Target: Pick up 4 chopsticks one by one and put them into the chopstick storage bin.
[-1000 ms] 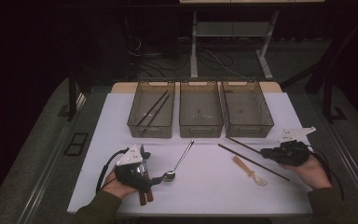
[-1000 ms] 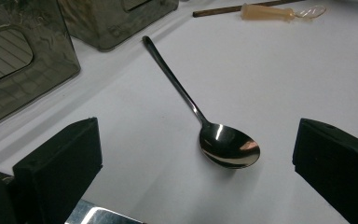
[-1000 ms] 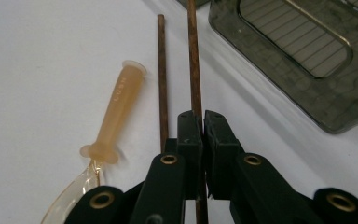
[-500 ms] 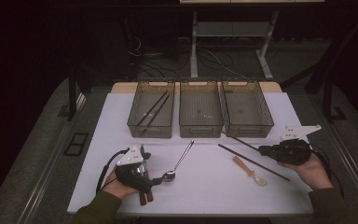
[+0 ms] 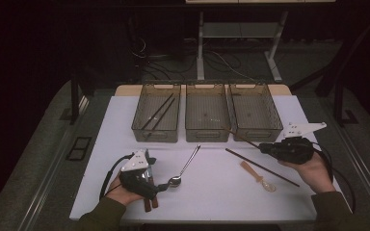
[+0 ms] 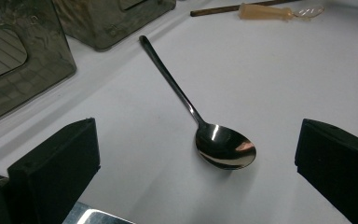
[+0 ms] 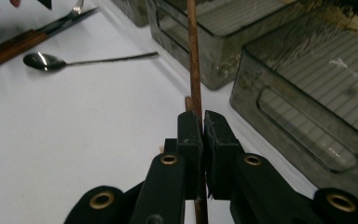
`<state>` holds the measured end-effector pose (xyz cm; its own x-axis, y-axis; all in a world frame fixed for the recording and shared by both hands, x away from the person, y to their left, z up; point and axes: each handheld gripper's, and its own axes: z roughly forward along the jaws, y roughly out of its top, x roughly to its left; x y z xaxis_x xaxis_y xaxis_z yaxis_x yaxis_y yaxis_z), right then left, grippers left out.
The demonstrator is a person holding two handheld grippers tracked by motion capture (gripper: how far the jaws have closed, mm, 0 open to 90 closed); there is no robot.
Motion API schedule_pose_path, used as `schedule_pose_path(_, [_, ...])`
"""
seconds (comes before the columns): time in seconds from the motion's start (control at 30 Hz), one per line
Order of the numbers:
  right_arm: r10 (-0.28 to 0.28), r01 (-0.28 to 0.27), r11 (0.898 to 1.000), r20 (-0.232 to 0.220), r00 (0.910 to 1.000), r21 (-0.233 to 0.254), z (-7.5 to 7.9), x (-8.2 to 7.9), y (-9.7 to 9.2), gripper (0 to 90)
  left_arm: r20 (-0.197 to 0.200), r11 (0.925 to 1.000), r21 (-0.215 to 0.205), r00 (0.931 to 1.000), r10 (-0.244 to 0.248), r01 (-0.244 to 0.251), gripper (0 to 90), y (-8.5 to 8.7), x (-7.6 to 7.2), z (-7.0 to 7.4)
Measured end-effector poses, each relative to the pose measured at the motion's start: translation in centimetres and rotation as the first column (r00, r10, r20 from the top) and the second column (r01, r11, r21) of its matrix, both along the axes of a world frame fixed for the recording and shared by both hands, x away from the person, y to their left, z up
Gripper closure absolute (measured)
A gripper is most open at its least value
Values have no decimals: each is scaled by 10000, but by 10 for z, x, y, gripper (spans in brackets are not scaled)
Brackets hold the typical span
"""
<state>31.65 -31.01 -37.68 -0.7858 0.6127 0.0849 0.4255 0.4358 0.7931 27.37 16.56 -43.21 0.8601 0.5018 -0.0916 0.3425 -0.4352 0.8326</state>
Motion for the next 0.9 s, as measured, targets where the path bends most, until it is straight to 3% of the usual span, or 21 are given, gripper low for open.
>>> schedule_pose_path(0.43, [-78, 71, 9996, 226, 9997, 288, 13, 9, 25, 859, -8, 10000, -56, 10000, -61, 61, 0, -2, 0, -1])
schedule_pose_path(0.9, [36, -37, 10000, 111, 9999, 9, 15, 20, 63, 859, -28, 9999, -112, 10000, -71, 70, 0, -3, 0, -2])
